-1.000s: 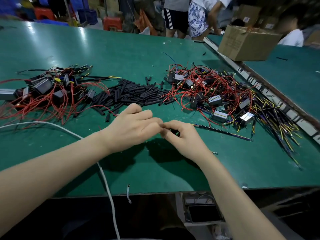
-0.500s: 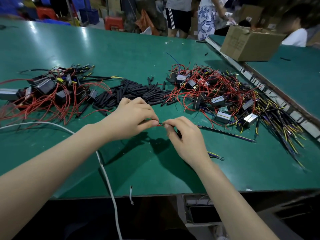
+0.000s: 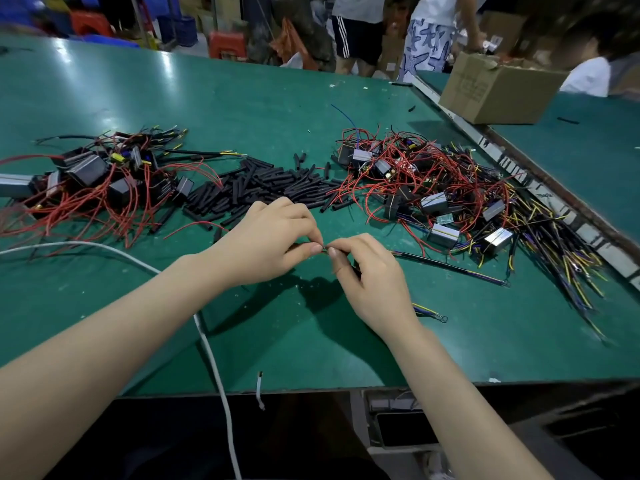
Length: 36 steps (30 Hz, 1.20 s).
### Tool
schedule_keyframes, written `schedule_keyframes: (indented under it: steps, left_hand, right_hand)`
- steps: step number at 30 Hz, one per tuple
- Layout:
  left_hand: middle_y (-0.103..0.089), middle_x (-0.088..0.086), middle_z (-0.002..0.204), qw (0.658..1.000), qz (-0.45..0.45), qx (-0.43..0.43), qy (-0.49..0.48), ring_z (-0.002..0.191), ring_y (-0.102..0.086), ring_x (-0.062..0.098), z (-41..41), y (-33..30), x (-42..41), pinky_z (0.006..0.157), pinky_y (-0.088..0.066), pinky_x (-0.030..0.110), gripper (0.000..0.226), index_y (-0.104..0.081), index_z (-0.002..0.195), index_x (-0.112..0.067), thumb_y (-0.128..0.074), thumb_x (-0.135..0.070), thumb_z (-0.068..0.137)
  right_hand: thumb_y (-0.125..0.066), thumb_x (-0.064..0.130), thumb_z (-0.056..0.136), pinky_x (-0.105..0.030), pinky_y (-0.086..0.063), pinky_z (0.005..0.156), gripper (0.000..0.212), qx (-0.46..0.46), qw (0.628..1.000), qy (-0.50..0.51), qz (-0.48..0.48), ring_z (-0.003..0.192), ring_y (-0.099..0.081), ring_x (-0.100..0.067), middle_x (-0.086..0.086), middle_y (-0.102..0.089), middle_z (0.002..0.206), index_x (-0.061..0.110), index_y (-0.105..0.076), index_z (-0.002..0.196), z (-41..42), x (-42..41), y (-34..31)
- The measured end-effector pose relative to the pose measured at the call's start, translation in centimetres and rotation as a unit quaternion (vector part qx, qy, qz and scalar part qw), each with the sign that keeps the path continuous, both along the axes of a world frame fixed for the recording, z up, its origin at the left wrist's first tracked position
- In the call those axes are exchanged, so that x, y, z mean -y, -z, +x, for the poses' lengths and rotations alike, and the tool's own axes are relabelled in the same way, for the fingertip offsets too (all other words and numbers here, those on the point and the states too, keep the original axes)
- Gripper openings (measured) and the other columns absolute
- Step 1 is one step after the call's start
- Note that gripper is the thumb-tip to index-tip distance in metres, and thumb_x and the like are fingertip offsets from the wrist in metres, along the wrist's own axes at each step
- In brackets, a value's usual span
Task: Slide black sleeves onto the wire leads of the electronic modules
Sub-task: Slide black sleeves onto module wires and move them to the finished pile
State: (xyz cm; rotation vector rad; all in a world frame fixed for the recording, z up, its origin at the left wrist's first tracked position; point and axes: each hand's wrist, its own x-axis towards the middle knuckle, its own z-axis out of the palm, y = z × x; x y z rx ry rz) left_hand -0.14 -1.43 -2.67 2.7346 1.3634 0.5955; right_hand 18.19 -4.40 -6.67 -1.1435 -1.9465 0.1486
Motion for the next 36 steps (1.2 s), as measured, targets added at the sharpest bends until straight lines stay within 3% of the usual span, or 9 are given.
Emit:
schedule_keyframes:
  steps: [7,11,16,21,24,29,33,36]
  left_hand:
    - [-0.059,-0.009,0.106,0.999,0.019,0.020,0.018,0.102,-0.047,0.017,0.1,-0.1,0.5,0.082,-0.031,0.036,0.017,-0.066,0.097,-0.025,-0.057,-0.037,0.092]
    - [-0.062,-0.008,0.099,0.997,0.060,0.034,0.040,0.094,-0.052,0.019,0.0,0.0,1.0,0.077,-0.028,0.033,0.012,-0.068,0.090,-0.021,-0.062,-0.032,0.090]
    - [-0.065,-0.006,0.095,0.992,0.114,0.021,0.054,0.088,-0.056,0.022,0.2,-0.2,1.5,0.075,-0.028,0.033,0.018,-0.068,0.084,-0.018,-0.058,-0.032,0.087]
    - [-0.066,-0.004,0.094,0.982,0.173,0.010,0.072,0.086,-0.061,0.023,0.4,-0.1,1.8,0.076,-0.034,0.037,0.018,-0.069,0.084,-0.016,-0.056,-0.028,0.090]
    - [-0.066,-0.005,0.093,0.985,0.165,0.006,0.060,0.087,-0.060,0.022,0.4,0.0,1.6,0.076,-0.034,0.038,0.016,-0.070,0.083,-0.017,-0.061,-0.029,0.088]
    - [-0.063,-0.009,0.103,0.998,0.048,0.051,0.003,0.095,-0.056,0.018,0.5,0.0,0.9,0.081,-0.029,0.036,0.012,-0.069,0.091,-0.023,-0.062,-0.032,0.090]
    - [-0.061,-0.007,0.103,0.997,0.038,0.067,0.007,0.087,-0.058,0.013,0.8,0.0,0.7,0.078,-0.038,0.036,0.012,-0.067,0.093,-0.022,-0.060,-0.031,0.091]
    - [-0.063,-0.004,0.102,0.998,0.027,0.052,0.020,0.088,-0.060,0.017,1.0,-0.2,0.7,0.079,-0.046,0.041,0.015,-0.067,0.097,-0.019,-0.058,-0.031,0.092]
  right_hand:
    - [-0.053,0.022,0.096,-0.029,-0.039,0.065,0.020,-0.020,1.000,-0.006,-0.003,0.072,-0.042,-0.009,0.000,-0.056,0.084,0.007,-0.066,0.093,0.1,0.0,0.3]
    - [-0.053,0.023,0.096,-0.031,-0.039,0.061,0.021,-0.034,0.999,-0.003,-0.016,0.069,-0.041,-0.009,0.005,-0.051,0.081,0.008,-0.065,0.089,0.0,0.1,0.2]
    - [-0.059,0.018,0.094,-0.013,-0.033,0.064,0.015,-0.107,0.986,-0.038,-0.122,0.070,-0.047,0.000,0.013,-0.053,0.075,0.021,-0.061,0.080,0.2,0.2,-0.4]
    - [-0.056,0.023,0.095,-0.019,-0.036,0.060,0.023,-0.163,0.962,-0.046,-0.212,0.062,-0.045,0.000,0.021,-0.054,0.061,0.033,-0.058,0.075,0.2,0.0,-0.7]
    - [-0.055,0.026,0.096,-0.025,-0.039,0.064,0.022,-0.154,0.960,-0.043,-0.228,0.065,-0.049,-0.007,0.015,-0.055,0.062,0.032,-0.059,0.075,0.2,-0.2,-0.7]
    - [-0.051,0.028,0.098,-0.035,-0.050,0.075,0.024,-0.121,0.981,-0.019,-0.150,0.078,-0.062,-0.019,0.008,-0.063,0.079,0.013,-0.069,0.092,0.7,-0.4,-0.1]
    - [-0.057,0.027,0.094,-0.012,-0.037,0.066,0.014,-0.093,0.991,-0.020,-0.091,0.073,-0.054,-0.003,0.012,-0.061,0.078,0.016,-0.067,0.091,0.9,-0.3,0.0]
    - [-0.061,0.021,0.092,-0.011,-0.034,0.064,0.010,-0.084,0.994,-0.008,-0.070,0.072,-0.051,-0.005,0.006,-0.062,0.080,0.014,-0.066,0.088,0.9,-0.4,0.0]
